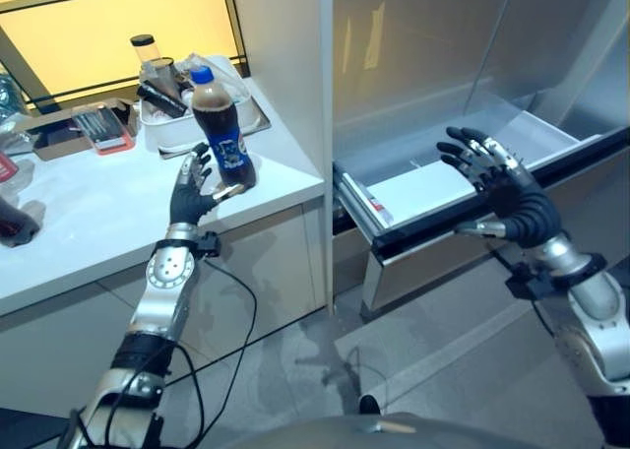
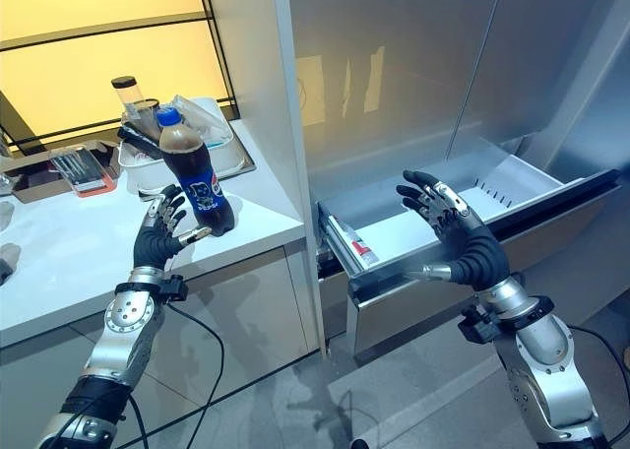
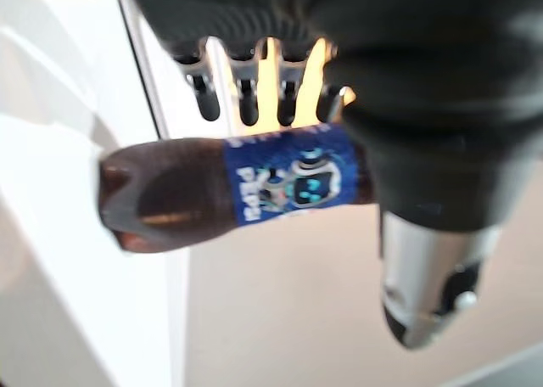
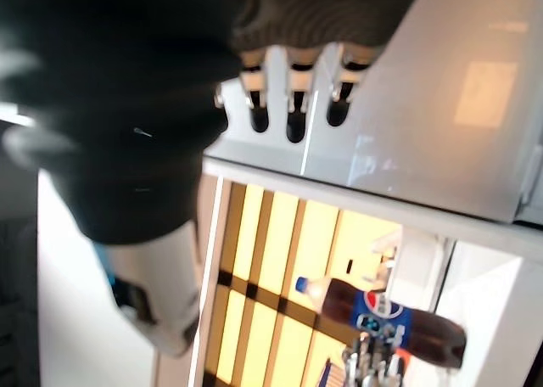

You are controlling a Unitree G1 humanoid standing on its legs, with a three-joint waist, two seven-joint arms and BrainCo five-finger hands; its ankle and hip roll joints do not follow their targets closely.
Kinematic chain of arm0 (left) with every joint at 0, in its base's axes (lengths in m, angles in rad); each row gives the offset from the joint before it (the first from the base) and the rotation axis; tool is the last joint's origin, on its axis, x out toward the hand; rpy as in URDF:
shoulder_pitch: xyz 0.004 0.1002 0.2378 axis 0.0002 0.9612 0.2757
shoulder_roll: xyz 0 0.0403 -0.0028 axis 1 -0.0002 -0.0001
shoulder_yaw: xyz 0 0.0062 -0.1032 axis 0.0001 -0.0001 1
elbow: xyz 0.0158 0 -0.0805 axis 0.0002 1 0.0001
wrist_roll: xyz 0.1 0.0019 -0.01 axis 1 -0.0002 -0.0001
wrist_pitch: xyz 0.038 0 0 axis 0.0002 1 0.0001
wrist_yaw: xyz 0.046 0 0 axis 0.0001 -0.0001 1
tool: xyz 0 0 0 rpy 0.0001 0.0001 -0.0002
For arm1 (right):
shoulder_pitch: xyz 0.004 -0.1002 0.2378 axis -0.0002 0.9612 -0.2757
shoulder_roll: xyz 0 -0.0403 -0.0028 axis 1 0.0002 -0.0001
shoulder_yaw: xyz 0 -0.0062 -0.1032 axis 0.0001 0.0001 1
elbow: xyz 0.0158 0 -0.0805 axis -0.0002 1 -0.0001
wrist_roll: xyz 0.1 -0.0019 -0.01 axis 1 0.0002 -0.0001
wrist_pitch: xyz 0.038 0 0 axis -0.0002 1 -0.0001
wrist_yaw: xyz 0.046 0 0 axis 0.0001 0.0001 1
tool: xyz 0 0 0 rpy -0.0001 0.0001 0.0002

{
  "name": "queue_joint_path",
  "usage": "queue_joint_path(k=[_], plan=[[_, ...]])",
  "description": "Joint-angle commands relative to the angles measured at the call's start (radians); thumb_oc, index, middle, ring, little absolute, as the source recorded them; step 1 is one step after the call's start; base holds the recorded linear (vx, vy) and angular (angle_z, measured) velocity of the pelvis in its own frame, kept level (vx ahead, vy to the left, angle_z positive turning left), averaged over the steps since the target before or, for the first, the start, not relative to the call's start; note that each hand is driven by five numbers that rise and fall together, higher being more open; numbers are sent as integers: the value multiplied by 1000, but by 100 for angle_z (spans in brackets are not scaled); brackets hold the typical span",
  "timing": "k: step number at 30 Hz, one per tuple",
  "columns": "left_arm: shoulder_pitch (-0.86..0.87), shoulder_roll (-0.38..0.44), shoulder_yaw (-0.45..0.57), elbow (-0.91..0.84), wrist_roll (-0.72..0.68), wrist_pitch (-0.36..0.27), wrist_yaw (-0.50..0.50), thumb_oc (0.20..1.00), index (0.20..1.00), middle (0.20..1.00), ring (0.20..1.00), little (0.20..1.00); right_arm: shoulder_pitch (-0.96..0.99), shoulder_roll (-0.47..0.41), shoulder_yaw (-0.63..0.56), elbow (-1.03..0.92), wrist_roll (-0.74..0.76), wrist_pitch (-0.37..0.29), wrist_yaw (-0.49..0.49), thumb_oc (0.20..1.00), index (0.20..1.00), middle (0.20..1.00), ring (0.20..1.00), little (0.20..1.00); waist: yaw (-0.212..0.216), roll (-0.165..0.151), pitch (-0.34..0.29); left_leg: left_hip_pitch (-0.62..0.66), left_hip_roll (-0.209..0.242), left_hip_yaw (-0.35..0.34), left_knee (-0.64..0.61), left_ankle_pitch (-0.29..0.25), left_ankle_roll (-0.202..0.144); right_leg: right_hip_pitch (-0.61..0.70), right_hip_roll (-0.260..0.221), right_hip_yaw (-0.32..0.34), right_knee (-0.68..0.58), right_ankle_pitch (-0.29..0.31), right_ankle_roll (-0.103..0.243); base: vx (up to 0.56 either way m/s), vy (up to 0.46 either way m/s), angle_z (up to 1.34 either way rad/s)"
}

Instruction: Take the drinks into the refrigerator

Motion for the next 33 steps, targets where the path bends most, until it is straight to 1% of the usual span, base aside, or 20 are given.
queue_joint_path(k=[1,15,20,33], plan=[[-120,59,15,89,49,-35,13,1000,1000,1000,1000,1000,-53,-20,-39,-60,56,-30,14,1000,1000,1000,1000,1000,-8,-28,-10,45,-35,-18,8,-50,32,102,-15,4,36,-103,57,0,0,0],[-103,48,49,119,71,-31,38,1000,1000,1000,1000,1000,-22,2,-54,-87,65,-23,37,1000,1000,1000,1000,1000,-12,-34,-13,56,-32,-1,7,-58,33,107,-6,26,30,-101,54,2,-3,-4],[-110,40,63,167,58,-22,49,1000,1000,1000,1000,1000,-17,3,-50,-91,73,-17,47,1000,1000,1000,1000,1000,-13,-36,-15,57,-32,0,7,-60,34,108,-4,31,28,-100,54,0,0,0],[-262,92,25,322,79,17,78,1000,1000,1000,1000,1000,-18,-23,-24,-105,94,-2,63,1000,1000,1000,1000,1000,-25,-39,-14,60,-31,-2,7,-58,32,109,-1,30,28,-98,55,0,0,0]])
